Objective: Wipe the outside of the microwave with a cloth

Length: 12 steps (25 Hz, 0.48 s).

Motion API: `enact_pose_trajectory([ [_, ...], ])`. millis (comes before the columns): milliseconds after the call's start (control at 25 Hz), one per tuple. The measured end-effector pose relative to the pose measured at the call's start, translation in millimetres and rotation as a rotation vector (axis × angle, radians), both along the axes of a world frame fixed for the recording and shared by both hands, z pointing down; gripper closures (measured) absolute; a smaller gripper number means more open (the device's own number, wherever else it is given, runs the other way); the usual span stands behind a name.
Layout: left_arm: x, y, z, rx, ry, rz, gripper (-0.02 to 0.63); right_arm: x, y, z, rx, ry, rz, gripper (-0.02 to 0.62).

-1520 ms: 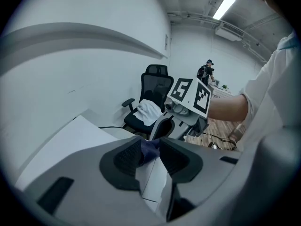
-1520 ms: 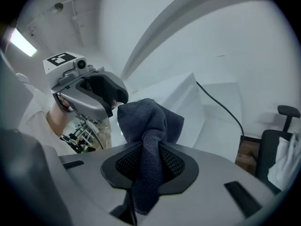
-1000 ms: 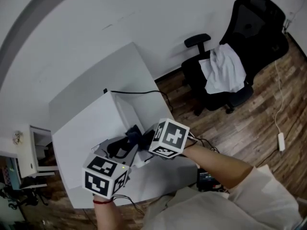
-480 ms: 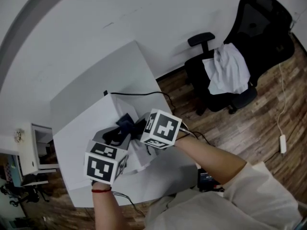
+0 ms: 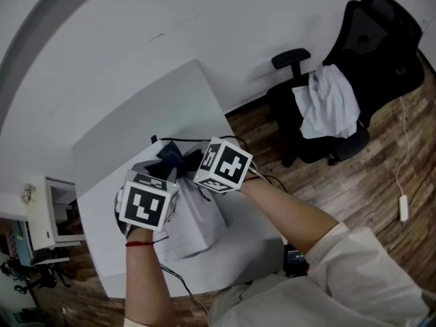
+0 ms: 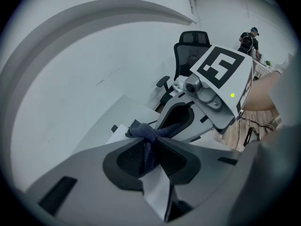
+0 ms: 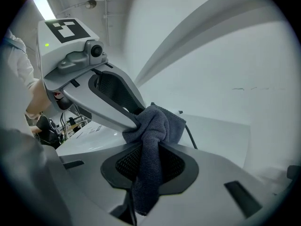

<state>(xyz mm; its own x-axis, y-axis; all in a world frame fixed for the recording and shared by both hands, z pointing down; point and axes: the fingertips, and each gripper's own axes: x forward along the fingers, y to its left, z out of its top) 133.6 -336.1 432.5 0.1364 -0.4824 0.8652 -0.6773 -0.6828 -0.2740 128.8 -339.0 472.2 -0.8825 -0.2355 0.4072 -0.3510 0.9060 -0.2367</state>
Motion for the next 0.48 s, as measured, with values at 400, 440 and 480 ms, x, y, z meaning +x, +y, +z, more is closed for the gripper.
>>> enact_pose_trajectory([
  [400,-5,-26,0,-0.038,0.011,-0.028,0.572,-4,-23,0,-0.013,-0.089,-0.017,0.5],
  [440,-6,-26,0,-0.041,0.016,-0.036,0.574,-3,-22,1,-0.024,-0.108,-0.02,0.5],
  [480,-7,-25,1,-0.043,0.02,-0.044,0.575,-2,-21,2,-0.036,-0.125,-0.022,0.499],
])
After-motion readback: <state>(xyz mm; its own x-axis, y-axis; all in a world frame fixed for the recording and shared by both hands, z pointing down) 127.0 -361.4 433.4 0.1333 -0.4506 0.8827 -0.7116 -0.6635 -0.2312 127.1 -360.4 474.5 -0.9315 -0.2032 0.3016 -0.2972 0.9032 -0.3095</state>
